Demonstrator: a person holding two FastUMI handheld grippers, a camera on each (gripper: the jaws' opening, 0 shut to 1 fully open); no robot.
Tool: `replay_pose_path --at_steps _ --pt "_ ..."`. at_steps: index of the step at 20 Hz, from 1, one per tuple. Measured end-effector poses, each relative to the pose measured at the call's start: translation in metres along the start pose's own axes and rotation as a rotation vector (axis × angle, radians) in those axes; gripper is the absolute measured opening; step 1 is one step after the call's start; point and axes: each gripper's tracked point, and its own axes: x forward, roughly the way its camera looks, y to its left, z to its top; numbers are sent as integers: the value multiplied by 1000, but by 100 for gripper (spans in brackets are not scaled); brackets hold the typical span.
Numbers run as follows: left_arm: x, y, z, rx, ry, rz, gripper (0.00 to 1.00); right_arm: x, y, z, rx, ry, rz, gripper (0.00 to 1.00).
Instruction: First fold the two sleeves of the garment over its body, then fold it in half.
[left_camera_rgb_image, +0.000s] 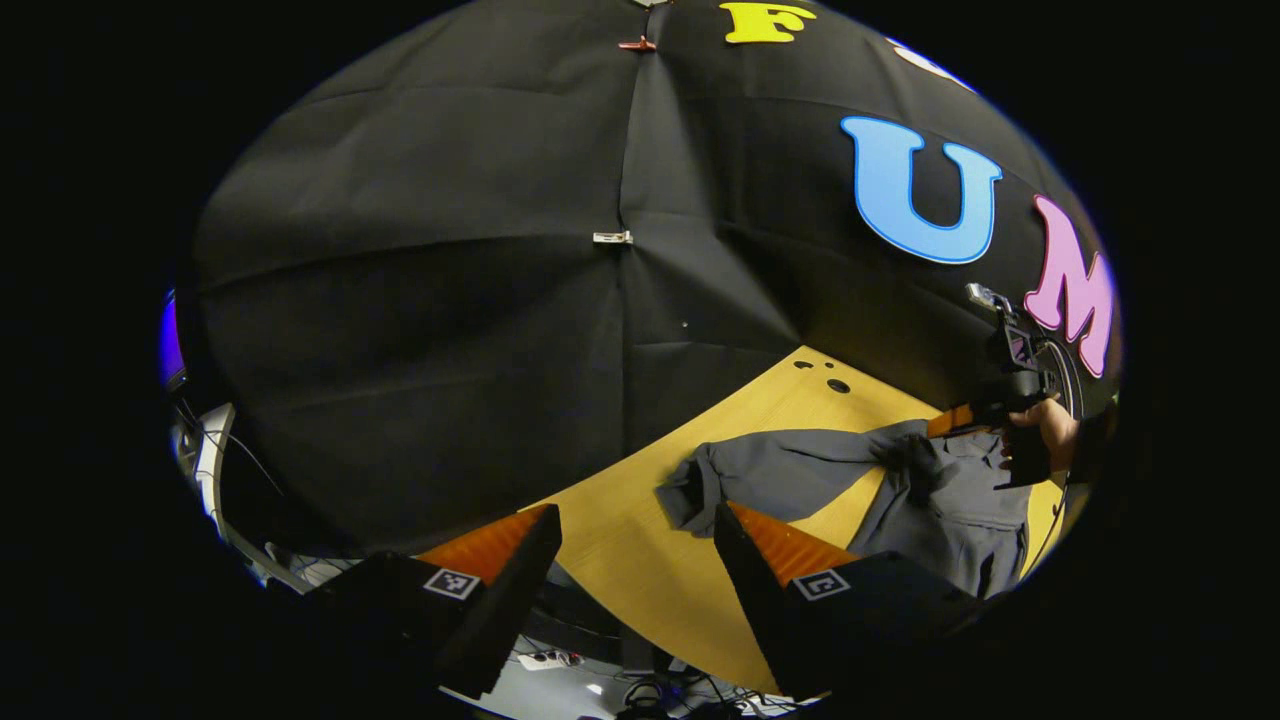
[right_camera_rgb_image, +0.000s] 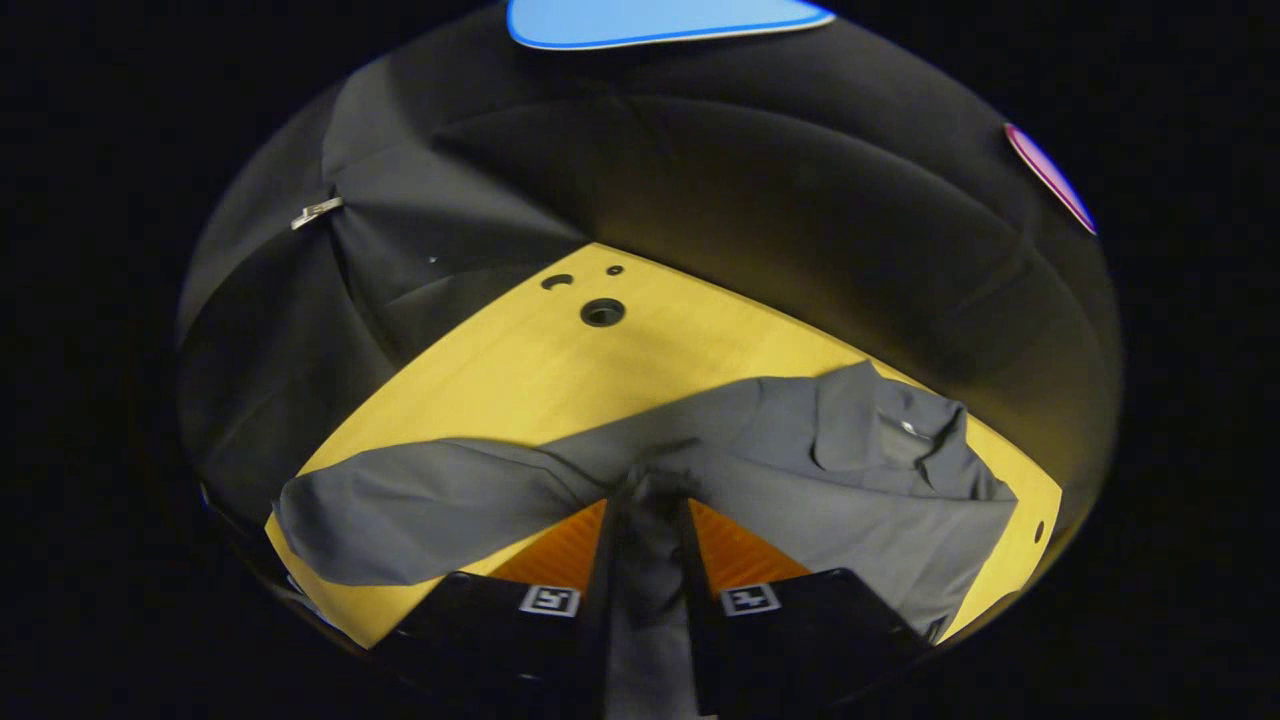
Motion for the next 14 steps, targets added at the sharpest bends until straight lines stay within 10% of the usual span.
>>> replay_pose_path --at_steps 5,14 --pt "41 -13 -10 6 51 -47 97 -32 29 -2 -37 -34 64 91" --pt "126 -43 -21 17 149 -91 98 -149 11 -7 -102 -190 25 98"
